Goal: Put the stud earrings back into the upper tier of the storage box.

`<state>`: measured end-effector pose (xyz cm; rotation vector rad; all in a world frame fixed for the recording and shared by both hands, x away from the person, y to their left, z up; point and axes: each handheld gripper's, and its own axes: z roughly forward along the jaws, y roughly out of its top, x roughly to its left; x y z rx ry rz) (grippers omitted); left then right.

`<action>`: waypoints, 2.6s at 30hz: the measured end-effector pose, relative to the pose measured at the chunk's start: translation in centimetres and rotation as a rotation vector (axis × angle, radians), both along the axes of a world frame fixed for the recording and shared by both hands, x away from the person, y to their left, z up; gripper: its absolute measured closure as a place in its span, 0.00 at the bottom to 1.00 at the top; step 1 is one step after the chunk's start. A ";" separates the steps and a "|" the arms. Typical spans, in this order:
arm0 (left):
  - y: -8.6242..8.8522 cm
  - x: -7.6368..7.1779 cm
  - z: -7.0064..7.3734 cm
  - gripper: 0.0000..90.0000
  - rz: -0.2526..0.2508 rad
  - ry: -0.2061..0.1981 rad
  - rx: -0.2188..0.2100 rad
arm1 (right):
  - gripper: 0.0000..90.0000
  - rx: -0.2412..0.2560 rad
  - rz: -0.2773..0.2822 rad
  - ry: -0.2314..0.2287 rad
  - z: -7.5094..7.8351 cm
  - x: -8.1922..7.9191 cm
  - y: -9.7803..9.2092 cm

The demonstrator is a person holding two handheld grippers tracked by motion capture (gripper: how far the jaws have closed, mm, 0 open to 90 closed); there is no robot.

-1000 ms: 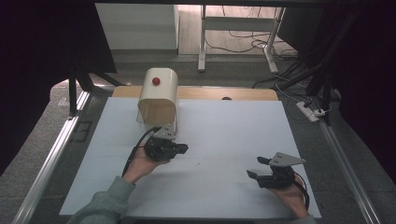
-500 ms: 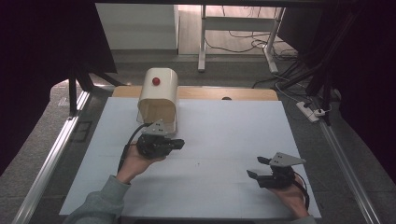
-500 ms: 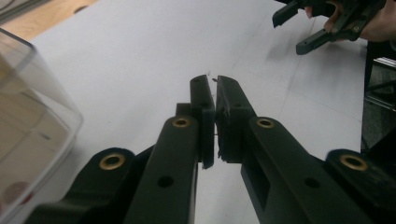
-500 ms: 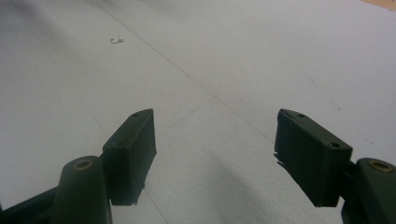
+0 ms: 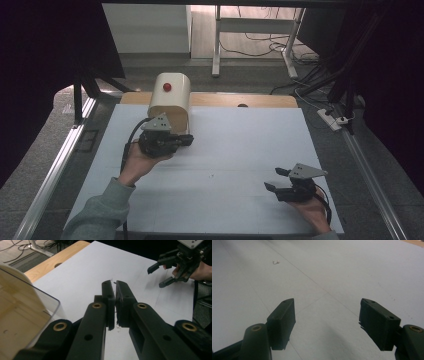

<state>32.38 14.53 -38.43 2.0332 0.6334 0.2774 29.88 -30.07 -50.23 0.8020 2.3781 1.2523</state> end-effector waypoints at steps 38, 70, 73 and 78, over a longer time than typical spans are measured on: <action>4.9 3.9 -0.2 0.94 0.233 0.021 0.052 | 0.32 -0.017 -0.002 0.013 -0.1 0.1 0.1; -0.5 -0.9 -2.7 0.47 0.063 -0.010 0.070 | 0.32 -0.017 -0.003 0.011 -0.1 0.1 0.2; -1.6 -0.8 -3.9 0.46 0.042 0.018 0.091 | 0.32 -0.019 -0.003 0.011 -0.2 0.1 0.2; -3.6 -0.3 -5.8 0.43 0.015 0.056 0.146 | 0.32 -0.019 -0.004 0.013 -0.2 0.1 0.2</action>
